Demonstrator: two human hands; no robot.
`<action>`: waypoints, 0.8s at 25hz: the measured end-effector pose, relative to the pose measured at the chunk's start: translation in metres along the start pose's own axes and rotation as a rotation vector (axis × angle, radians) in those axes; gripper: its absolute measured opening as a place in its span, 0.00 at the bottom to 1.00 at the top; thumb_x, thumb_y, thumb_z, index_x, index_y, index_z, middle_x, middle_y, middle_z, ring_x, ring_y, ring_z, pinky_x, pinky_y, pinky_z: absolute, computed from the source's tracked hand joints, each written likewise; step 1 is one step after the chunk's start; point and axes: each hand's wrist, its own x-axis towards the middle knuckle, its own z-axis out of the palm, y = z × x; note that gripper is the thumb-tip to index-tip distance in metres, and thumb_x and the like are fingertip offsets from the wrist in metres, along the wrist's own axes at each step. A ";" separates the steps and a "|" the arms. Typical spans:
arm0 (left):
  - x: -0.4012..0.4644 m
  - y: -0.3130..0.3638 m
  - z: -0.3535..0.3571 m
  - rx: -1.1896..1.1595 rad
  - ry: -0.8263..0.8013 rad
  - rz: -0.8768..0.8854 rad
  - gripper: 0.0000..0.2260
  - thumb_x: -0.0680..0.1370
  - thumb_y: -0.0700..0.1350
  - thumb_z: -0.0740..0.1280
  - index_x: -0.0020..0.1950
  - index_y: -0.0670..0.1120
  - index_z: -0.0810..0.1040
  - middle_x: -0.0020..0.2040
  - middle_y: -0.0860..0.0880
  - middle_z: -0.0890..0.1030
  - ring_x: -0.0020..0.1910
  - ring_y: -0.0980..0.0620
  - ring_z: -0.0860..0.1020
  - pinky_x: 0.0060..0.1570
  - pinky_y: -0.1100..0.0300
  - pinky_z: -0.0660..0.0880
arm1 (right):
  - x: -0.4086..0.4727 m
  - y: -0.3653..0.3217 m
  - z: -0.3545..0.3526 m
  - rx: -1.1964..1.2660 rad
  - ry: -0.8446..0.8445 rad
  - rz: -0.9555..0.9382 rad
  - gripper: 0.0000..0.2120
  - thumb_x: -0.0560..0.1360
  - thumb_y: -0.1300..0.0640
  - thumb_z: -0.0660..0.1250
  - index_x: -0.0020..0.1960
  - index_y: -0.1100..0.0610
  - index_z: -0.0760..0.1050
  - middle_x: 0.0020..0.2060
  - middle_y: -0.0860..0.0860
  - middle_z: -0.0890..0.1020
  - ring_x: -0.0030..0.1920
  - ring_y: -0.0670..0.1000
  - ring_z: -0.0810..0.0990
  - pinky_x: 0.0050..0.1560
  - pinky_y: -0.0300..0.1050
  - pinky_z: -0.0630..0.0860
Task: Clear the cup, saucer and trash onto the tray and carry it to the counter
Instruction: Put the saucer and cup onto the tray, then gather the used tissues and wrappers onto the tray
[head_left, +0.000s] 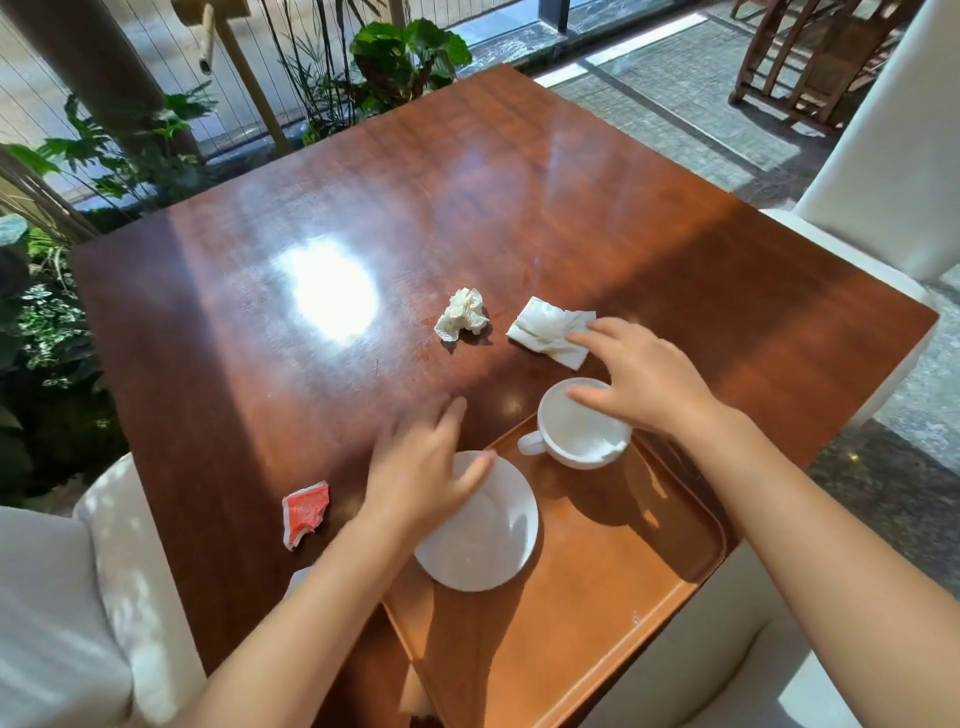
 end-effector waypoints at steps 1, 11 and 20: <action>0.021 -0.006 -0.003 -0.041 0.062 0.011 0.28 0.75 0.60 0.58 0.70 0.46 0.67 0.69 0.44 0.71 0.66 0.42 0.71 0.62 0.46 0.67 | 0.013 0.003 -0.002 -0.014 0.036 -0.013 0.27 0.71 0.45 0.66 0.69 0.48 0.67 0.68 0.51 0.70 0.67 0.55 0.68 0.61 0.52 0.69; 0.159 -0.034 0.039 0.088 -0.034 0.082 0.24 0.78 0.39 0.62 0.73 0.48 0.63 0.75 0.47 0.61 0.70 0.43 0.65 0.62 0.47 0.70 | 0.104 0.031 0.038 -0.213 -0.228 -0.232 0.21 0.77 0.53 0.62 0.70 0.46 0.65 0.73 0.48 0.64 0.71 0.54 0.61 0.63 0.53 0.71; 0.159 -0.036 0.047 -0.131 0.124 0.043 0.11 0.77 0.37 0.63 0.57 0.44 0.80 0.60 0.43 0.76 0.60 0.41 0.72 0.50 0.47 0.75 | 0.106 0.045 0.057 -0.027 -0.129 -0.229 0.10 0.76 0.57 0.64 0.54 0.57 0.80 0.55 0.52 0.82 0.56 0.56 0.74 0.49 0.55 0.76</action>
